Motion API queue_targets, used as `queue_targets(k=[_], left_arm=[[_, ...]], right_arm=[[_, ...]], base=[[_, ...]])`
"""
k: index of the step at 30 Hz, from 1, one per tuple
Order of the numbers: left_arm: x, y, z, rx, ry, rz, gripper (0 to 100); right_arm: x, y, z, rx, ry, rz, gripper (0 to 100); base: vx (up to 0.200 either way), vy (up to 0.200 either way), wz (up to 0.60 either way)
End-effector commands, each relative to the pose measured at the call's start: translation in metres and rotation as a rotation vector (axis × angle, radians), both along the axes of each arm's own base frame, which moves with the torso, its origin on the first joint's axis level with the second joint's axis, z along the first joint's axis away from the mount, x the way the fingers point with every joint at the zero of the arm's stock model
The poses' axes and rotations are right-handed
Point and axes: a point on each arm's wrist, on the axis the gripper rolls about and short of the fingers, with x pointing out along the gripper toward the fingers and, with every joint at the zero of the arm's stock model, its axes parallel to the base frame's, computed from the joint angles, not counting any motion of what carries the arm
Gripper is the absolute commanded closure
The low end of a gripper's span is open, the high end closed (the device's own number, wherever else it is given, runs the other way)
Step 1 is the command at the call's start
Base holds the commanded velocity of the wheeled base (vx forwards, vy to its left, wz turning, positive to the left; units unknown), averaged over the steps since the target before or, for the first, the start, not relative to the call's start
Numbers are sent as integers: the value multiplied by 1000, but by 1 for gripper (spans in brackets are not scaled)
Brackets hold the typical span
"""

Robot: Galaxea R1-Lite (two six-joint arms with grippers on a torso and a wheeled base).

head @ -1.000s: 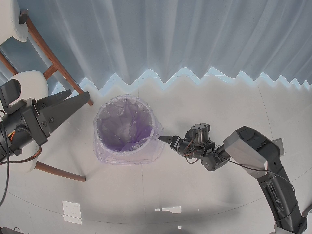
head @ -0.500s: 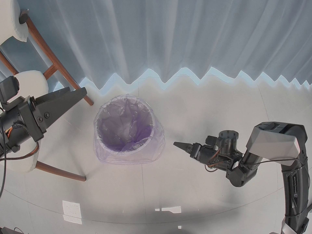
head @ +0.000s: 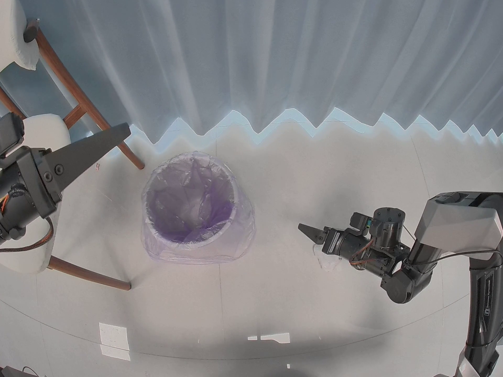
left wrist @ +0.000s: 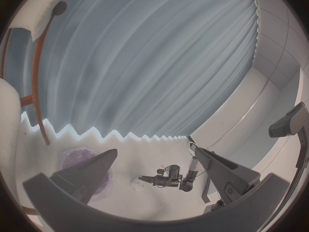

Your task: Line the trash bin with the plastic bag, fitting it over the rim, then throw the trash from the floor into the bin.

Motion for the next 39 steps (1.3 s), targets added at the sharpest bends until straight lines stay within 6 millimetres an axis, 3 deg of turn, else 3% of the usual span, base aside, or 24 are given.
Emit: queue_targets(k=[1, 9, 16, 21, 28, 31, 39], left_arm=[[-2, 0, 2, -9, -2, -10, 0], [-3, 1, 3, -11, -7, -10, 0], [-6, 3, 1, 10, -28, 1, 0], [-9, 4, 0, 22, -45, 10, 0], [-9, 5, 1, 23, -42, 15, 0], [-8, 5, 0, 25, -37, 19, 0], [-6, 11, 1, 24, -42, 55, 0]], right_arm=[[31, 1, 15, -122, -86, -84, 0], [59, 8, -4, -346, -167, -93, 0], [87, 17, -33, -394, -76, -95, 0], [109, 17, -49, -411, -48, -127, 0], [106, 17, -63, -434, 60, -103, 0], [105, 21, -77, -448, 105, -80, 0], [114, 26, -73, -460, 216, -40, 0]], base=[[0, -200, 0], [0, -200, 0], [0, -200, 0], [0, 0, 0], [0, 0, 0], [0, 0, 0], [0, 0, 0]])
